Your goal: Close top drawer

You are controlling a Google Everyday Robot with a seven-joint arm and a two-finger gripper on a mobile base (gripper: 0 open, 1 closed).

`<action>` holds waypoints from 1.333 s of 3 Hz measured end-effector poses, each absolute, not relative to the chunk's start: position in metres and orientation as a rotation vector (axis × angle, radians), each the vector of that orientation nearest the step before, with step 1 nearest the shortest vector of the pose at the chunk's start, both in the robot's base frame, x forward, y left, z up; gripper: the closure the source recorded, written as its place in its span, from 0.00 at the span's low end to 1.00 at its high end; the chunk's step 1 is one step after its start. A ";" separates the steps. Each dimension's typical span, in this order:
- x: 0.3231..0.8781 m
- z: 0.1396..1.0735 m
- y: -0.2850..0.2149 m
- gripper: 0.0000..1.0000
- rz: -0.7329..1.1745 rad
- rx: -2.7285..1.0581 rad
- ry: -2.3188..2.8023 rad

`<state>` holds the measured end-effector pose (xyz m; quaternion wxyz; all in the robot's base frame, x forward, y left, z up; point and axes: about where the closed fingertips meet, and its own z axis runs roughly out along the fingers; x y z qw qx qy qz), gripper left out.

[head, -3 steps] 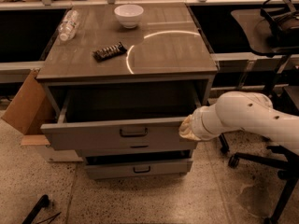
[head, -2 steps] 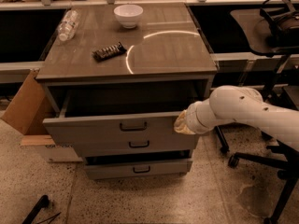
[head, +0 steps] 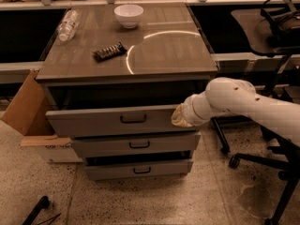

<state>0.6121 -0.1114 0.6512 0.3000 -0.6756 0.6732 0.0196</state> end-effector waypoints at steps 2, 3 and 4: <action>0.644 0.638 -0.120 1.00 0.076 -1.792 1.815; 0.639 0.636 -0.128 1.00 0.121 -1.757 1.802; 0.637 0.635 -0.131 1.00 0.136 -1.742 1.799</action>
Offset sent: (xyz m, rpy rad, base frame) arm 0.0402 -0.0128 -0.0115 -0.0127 0.0300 -0.0213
